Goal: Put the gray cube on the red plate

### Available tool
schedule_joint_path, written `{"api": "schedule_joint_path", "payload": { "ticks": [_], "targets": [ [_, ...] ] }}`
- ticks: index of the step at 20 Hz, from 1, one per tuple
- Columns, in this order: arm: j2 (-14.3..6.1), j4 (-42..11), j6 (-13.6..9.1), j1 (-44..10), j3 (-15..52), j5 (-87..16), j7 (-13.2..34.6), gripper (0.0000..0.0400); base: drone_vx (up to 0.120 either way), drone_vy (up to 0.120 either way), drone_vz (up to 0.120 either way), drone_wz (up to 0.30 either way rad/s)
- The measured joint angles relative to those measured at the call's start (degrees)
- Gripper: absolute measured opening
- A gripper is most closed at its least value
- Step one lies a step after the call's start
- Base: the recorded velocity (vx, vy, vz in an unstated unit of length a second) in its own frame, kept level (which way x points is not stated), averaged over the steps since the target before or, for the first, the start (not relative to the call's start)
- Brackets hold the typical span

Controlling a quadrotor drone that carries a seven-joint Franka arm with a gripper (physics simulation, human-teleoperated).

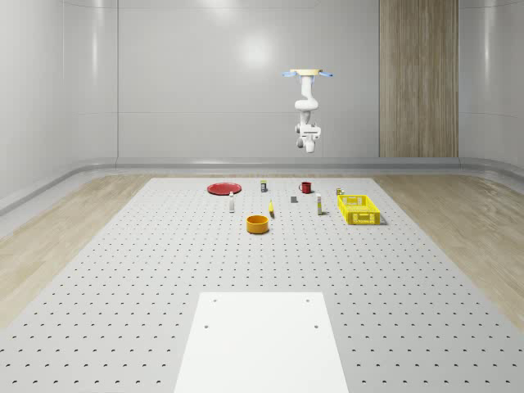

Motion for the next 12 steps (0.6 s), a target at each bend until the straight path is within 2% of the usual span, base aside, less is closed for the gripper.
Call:
{"api": "schedule_joint_path", "payload": {
  "ticks": [6,12],
  "targets": [
    [1.4,7.3,-5.6,-0.2,0.1,0.1,-0.1,0.0400,0.120,-0.120,0.000,0.000],
    [3.7,13.5,-9.3,-0.3,0.1,0.1,-0.1,0.0400,0.120,-0.120,0.000,0.000]
  ]
}}
